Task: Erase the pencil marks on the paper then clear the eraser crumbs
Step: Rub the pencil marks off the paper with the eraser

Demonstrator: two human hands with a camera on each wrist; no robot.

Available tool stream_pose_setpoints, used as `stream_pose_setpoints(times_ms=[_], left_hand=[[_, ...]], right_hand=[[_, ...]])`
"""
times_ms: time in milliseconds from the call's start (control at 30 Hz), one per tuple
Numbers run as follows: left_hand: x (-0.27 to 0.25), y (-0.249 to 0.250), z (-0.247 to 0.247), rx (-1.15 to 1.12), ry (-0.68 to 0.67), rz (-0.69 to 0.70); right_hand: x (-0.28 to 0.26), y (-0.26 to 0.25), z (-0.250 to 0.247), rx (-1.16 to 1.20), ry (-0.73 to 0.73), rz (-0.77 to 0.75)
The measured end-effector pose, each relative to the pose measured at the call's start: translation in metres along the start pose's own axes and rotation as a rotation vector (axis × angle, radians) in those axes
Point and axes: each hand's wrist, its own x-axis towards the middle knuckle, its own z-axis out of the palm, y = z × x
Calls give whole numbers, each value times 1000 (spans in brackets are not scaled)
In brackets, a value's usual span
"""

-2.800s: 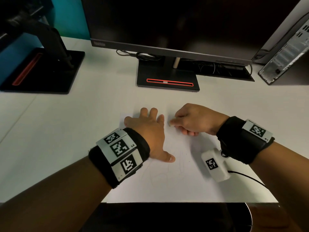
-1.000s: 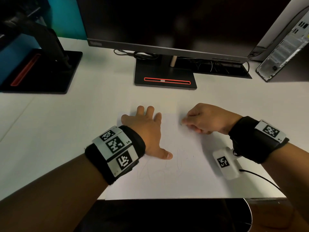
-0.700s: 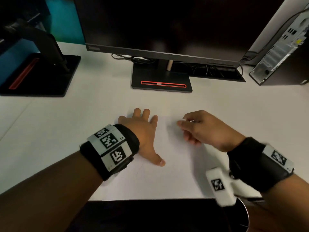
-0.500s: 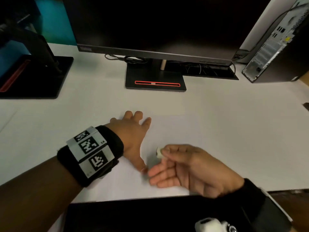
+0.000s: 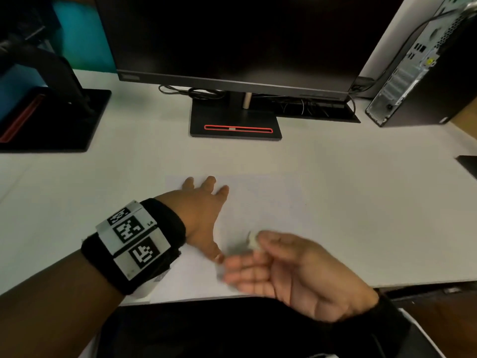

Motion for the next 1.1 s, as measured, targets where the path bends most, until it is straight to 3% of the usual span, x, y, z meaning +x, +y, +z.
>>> stream_pose_setpoints(times_ms=[33,100,233,300,367,500,533,600,667,767,800,867,933,1033,1100], left_hand=[[-1,-1,1,-2,-6,3],[-2,-3,2,-11,-25,5],[-3,-5,2,-18,-47,7],[-2,-4,2,-19,-44,13],[-1,-5,3,-30,-42,12],[-1,-6,5,-25,-31,23],[-1,-7,5,-21,-25,27],[-2,-8,6,-25,-23,35],[-3,-10,6,-32,-39,31],[-4,-8,4,-29,-45,27],[-4,-8,4,-31,-46,26],[-3,-8,3,-34,-43,27],[-4,-9,4,-46,-36,29],[-4,-11,7,-60,-31,41],[-3,-12,7,-53,-32,47]], right_hand=[[2,2,-5,-34,4,63],[4,-14,-24,34,109,11],[1,-58,-67,357,446,-437],[-7,-61,-65,434,440,-553],[-9,-44,-44,407,326,-479],[4,4,-2,23,-10,-28],[10,6,-2,-39,-51,46],[21,-9,-13,28,8,66],[32,-35,-30,209,174,-62],[36,-67,-54,397,433,-416],[33,-71,-56,420,475,-502],[27,-66,-45,427,424,-548],[27,-48,-21,334,267,-423],[36,-19,7,-9,49,-55],[46,-21,3,4,3,42]])
